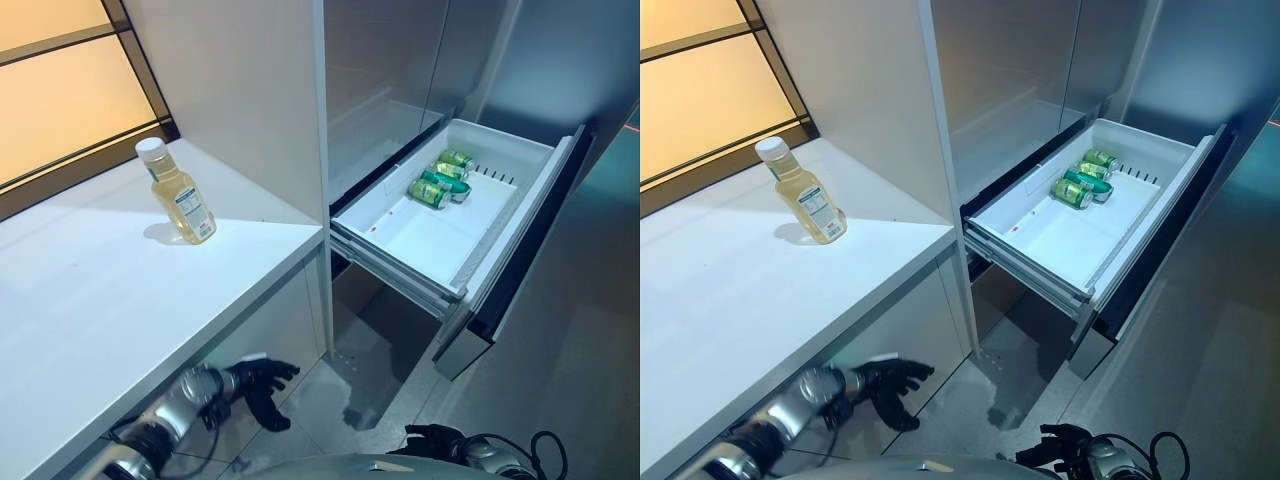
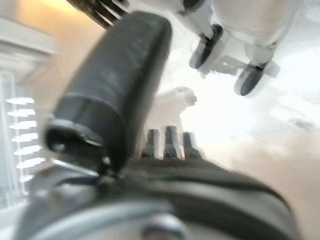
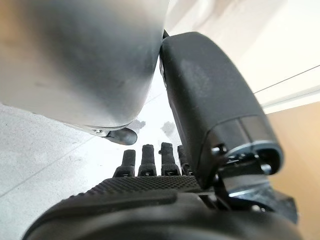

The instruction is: Put drinks into fridge and close the fridge

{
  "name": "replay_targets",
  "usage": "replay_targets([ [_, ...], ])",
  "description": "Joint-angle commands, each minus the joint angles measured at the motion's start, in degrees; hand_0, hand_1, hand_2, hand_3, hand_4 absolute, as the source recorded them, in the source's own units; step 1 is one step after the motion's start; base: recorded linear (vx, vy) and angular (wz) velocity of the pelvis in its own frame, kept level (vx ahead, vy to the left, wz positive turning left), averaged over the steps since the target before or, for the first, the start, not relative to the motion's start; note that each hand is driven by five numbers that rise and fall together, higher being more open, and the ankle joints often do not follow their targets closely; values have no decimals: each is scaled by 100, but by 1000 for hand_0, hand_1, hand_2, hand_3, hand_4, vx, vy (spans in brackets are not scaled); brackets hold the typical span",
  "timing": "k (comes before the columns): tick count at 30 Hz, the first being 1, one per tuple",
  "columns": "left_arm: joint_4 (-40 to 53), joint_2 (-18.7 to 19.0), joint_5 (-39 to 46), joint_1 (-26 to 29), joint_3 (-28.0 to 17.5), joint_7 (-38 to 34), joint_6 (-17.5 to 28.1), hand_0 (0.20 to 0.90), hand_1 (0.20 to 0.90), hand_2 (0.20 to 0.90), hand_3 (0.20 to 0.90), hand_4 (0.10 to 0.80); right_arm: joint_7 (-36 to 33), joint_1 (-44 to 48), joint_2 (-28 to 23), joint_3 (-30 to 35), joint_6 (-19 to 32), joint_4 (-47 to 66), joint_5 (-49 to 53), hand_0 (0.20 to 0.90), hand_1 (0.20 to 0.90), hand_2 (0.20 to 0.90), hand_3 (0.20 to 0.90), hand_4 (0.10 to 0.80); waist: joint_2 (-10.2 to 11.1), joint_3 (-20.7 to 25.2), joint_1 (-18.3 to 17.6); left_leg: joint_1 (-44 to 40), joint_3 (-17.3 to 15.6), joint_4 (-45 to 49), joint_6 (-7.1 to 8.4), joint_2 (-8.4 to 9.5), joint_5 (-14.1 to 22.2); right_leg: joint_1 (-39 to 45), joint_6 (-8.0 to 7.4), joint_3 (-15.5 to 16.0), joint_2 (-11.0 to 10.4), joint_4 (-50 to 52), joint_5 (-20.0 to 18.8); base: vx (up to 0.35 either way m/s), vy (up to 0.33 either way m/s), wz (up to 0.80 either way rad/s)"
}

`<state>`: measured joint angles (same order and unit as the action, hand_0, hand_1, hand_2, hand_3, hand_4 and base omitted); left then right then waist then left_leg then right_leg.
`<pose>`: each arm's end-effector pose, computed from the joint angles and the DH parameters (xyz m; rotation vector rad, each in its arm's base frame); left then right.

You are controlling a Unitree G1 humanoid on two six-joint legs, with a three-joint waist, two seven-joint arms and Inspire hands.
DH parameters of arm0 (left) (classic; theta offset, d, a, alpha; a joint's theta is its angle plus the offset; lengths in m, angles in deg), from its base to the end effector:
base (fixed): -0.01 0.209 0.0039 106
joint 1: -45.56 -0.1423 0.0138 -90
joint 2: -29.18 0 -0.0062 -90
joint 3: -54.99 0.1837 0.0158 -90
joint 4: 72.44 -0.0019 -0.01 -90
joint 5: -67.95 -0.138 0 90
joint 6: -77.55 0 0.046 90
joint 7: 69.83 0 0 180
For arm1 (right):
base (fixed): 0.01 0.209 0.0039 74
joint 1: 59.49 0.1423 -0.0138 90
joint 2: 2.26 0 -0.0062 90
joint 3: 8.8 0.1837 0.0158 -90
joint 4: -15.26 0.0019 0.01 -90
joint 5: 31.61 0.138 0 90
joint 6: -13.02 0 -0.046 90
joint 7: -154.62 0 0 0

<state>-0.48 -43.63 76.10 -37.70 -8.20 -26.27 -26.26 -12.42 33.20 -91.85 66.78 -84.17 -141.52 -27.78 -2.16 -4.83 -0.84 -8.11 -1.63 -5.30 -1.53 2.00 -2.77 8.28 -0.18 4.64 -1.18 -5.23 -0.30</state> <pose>0.1997 0.2135 -0.0040 0.3237 0.7724 -0.9841 0.0931 -0.2256 -0.1098 -0.1953 1.2952 0.1998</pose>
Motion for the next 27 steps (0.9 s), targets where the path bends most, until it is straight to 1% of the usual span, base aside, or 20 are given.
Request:
replay_targets([
  [1, 1397, 309, 1801, 1314, -570, 1004, -617, 900, 900, 900, 900, 800, -75, -28, -221, -173, 239, -381, -198, 900, 900, 900, 900, 800, -141, 109, -37, 22, -262, 66, -66, 28, 450, -219, -326, 174, -57, 286, 52, 22, -1, 5],
  [3, 1941, 233, 2986, 1443, -745, 929, -768, 900, 900, 900, 900, 800, -128, -85, -167, -167, 332, -449, -167, 900, 900, 900, 900, 800, -138, 131, -28, -17, -233, 37, -70, 38, 467, -161, -332, 173, -56, 240, 51, 43, -12, 4],
  [5, 2292, 18, 3914, 1529, -942, 771, -555, 900, 900, 900, 900, 800, -178, -137, -92, -191, 385, -490, -137, 900, 900, 900, 900, 800, -116, 152, -29, -50, -211, 30, -69, 40, 496, -116, -325, 169, -56, 219, 57, 62, -24, 2],
  [6, 2579, -150, 4693, 1602, -1155, 472, -229, 900, 900, 900, 900, 800, -243, -194, -13, -239, 399, -501, -113, 900, 900, 900, 900, 800, -89, 178, -40, -77, -195, 30, -63, 41, 519, -81, -317, 149, -51, 204, 62, 55, -22, 3],
  [7, 2595, -167, 4773, 1605, -1174, 438, -203, 900, 900, 900, 900, 800, -249, -200, -6, -244, 399, -502, -111, 900, 900, 900, 900, 800, -87, 179, -43, -83, -192, 30, -62, 41, 523, -75, -315, 147, -50, 203, 64, 57, -22, 1],
  [9, 2919, -338, 5608, 1674, -1438, 3, 232, 900, 900, 900, 900, 800, -287, -255, 51, -292, 405, -513, -100, 900, 900, 900, 900, 800, -51, 198, -47, -115, -178, 30, -58, 40, 548, -35, -299, 141, -51, 194, 81, 47, -22, -1],
  [10, 3149, -536, 6081, 1711, -1703, -303, 528, 900, 900, 900, 900, 800, -337, -307, 120, -328, 425, -535, -91, 900, 900, 900, 900, 800, -13, 222, -39, -130, -156, 30, -55, 41, 563, -11, -282, 143, -51, 186, 94, 50, -25, -1],
  [11, 3261, -636, 6301, 1718, -1810, -437, 736, 900, 900, 900, 900, 800, -372, -318, 162, -357, 433, -556, -57, 900, 900, 900, 900, 800, 6, 233, -28, -136, -139, 30, -54, 43, 566, 7, -275, 148, -53, 180, 100, 46, -24, -1],
  [12, 3361, -721, 6344, 1711, -1898, -583, 967, 900, 900, 900, 900, 800, -398, -330, 196, -375, 436, -561, -36, 900, 900, 900, 900, 800, 21, 241, -19, -144, -123, 30, -53, 45, 569, 21, -267, 152, -53, 178, 105, 35, -17, -1],
  [13, 3458, -778, 6327, 1701, -2001, -689, 1372, 900, 900, 900, 900, 800, -415, -341, 229, -385, 443, -570, -20, 900, 900, 900, 900, 800, 40, 252, -5, -153, -102, 30, -54, 47, 577, 37, -255, 159, -51, 171, 112, 0, 0, 0],
  [14, 3486, -792, 6337, 1697, -2035, -729, 1457, 900, 900, 900, 900, 800, -419, -341, 241, -388, 448, -579, -11, 900, 900, 900, 900, 800, 48, 255, 1, -158, -94, 30, -56, 47, 582, 45, -251, 163, -50, 167, 114, 38, -18, 0],
  [15, 3601, -831, 6169, 1692, -2176, -932, 1978, 900, 900, 900, 900, 800, -430, -344, 281, -397, 446, -605, 5, 900, 900, 900, 900, 800, 75, 273, 29, -167, -51, 30, -52, 51, 584, 66, -235, 169, -44, 164, 129, 36, -13, 2],
  [16, 3639, -846, 6128, 1687, -2249, -1008, 2272, 900, 900, 900, 900, 800, -430, -349, 297, -396, 456, -629, -3, 900, 900, 900, 900, 800, 87, 282, 43, -171, -33, 30, -51, 53, 586, 76, -228, 176, -41, 160, 136, 35, -11, 3],
  [17, 3657, -847, 6155, 1688, -2291, -1045, 2310, 900, 900, 900, 900, 800, -432, -349, 303, -397, 465, -646, 1, 900, 900, 900, 900, 800, 93, 285, 50, -173, -26, 30, -51, 54, 588, 81, -225, 180, -40, 156, 139, 30, -1, 5],
  [20, 3718, -886, 5776, 1680, -2676, -1878, 3428, 900, 900, 900, 900, 800, -433, -358, 344, -437, 503, -742, 13, 900, 900, 900, 900, 800, 132, 328, 112, -190, 41, 30, -42, 56, 606, 127, -205, 207, -29, 136, 174, 34, 3, 4],
  [21, 3712, -884, 5665, 1685, -2710, -2004, 3559, 900, 900, 900, 900, 800, -432, -357, 347, -444, 506, -751, 19, 900, 900, 900, 900, 800, 135, 332, 119, -190, 49, 30, -39, 57, 605, 131, -203, 209, -28, 134, 175, 32, 0, 2],
  [22, 3677, -855, 5178, 1705, -2839, -2496, 3995, 900, 900, 900, 900, 800, -445, -357, 367, -477, 508, -767, 45, 900, 900, 900, 900, 800, 148, 345, 138, -191, 63, 30, -36, 54, 608, 141, -197, 219, -25, 133, 186, 0, 0, 0],
  [23, 3638, -836, 4777, 1719, -2954, -2900, 4276, 900, 900, 900, 900, 800, -449, -357, 385, -483, 504, -782, 40, 900, 900, 900, 900, 800, 158, 359, 152, -193, 86, 30, -36, 57, 613, 149, -195, 230, -23, 132, 197, 34, 0, 1],
  [24, 3609, -803, 4596, 1747, -3033, -3169, 4362, 900, 900, 900, 900, 800, -447, -354, 391, -495, 499, -791, 42, 900, 900, 900, 900, 800, 166, 374, 166, -191, 99, 30, -35, 58, 615, 152, -193, 239, -22, 130, 204, 32, 0, 1],
  [27, 3462, -786, 4269, 1883, -3303, -4062, 4385, 900, 900, 900, 900, 800, -434, -299, 425, -584, 466, -841, 49, 900, 900, 900, 900, 800, 192, 428, 194, -165, 117, 30, -19, 48, 612, 139, -171, 263, -12, 147, 240, 24, 6, 3],
])
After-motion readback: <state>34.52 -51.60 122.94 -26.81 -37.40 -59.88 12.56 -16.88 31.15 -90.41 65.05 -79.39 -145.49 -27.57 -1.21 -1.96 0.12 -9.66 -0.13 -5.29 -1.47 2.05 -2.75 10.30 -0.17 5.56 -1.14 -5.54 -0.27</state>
